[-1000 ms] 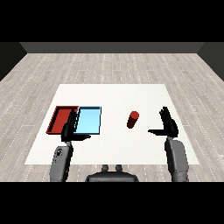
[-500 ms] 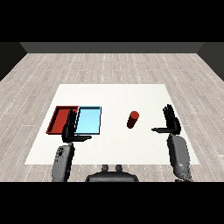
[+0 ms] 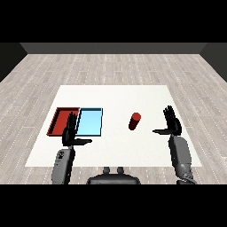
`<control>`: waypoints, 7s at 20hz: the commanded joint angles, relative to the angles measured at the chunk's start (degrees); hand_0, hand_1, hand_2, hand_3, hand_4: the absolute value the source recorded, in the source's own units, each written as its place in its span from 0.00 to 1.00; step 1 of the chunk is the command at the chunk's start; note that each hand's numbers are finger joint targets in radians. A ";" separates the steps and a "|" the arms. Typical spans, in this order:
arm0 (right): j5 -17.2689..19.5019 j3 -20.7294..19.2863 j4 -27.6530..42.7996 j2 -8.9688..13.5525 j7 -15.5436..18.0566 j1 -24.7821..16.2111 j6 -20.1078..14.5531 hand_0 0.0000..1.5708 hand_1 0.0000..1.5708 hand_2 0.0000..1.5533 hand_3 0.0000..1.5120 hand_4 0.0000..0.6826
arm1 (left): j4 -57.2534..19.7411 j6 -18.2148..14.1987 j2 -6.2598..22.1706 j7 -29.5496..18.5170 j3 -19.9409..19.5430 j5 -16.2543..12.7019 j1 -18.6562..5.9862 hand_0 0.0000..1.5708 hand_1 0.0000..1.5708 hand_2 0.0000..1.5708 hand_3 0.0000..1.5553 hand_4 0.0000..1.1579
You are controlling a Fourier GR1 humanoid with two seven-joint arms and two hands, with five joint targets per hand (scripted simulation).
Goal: Pick the red can and put it in the red box
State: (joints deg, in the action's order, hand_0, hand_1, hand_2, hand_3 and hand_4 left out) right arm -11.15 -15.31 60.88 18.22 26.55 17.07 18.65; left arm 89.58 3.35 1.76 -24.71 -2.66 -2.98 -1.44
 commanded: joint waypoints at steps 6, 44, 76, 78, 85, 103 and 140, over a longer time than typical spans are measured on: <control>1.91 3.77 -4.20 -5.97 -1.88 3.87 -4.01 0.00 0.00 0.00 0.00 0.00 | 1.61 2.28 2.39 0.55 -2.17 -2.66 0.29 0.00 0.00 0.00 0.00 0.00; 2.15 2.47 -40.00 -9.27 7.38 23.53 -0.01 0.00 0.00 0.00 0.00 0.00 | 0.30 -1.13 0.94 1.06 -1.18 -1.41 -1.35 0.00 0.00 0.00 0.00 0.00; 5.60 2.28 -47.84 -13.01 7.71 30.15 -18.81 0.92 0.92 0.94 0.94 0.90 | -0.33 -0.47 -0.55 -2.61 -0.17 -1.53 0.55 0.00 0.00 0.00 0.00 0.00; 5.88 1.81 -50.37 -13.95 8.99 31.53 -19.94 0.94 0.94 0.94 0.93 0.88 | 2.48 1.94 2.26 -1.54 -1.71 -2.97 3.57 0.00 0.00 0.00 0.00 0.00; 7.40 3.34 -47.69 -13.18 9.07 30.40 -19.91 0.93 0.93 0.93 0.91 0.88 | 4.80 -2.31 -1.65 1.13 2.33 0.19 3.58 0.00 0.00 0.00 0.00 0.00; 5.11 9.49 -5.01 -12.32 -3.48 16.15 -18.63 0.93 0.93 0.92 0.92 0.96 | 1.45 -1.18 -1.50 7.34 6.35 1.37 -2.96 0.00 0.00 0.00 0.00 0.00; -1.15 41.98 16.19 -18.22 -11.88 7.93 -46.56 0.91 0.91 0.93 0.91 0.92 | -17.26 -18.68 -1.76 5.70 30.07 -11.55 -13.61 0.00 0.00 0.00 0.00 0.00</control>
State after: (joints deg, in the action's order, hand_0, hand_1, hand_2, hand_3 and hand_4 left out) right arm -12.50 27.28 75.97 0.01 15.44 25.76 -29.61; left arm 72.25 -12.51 0.07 -18.99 23.98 -12.77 -14.55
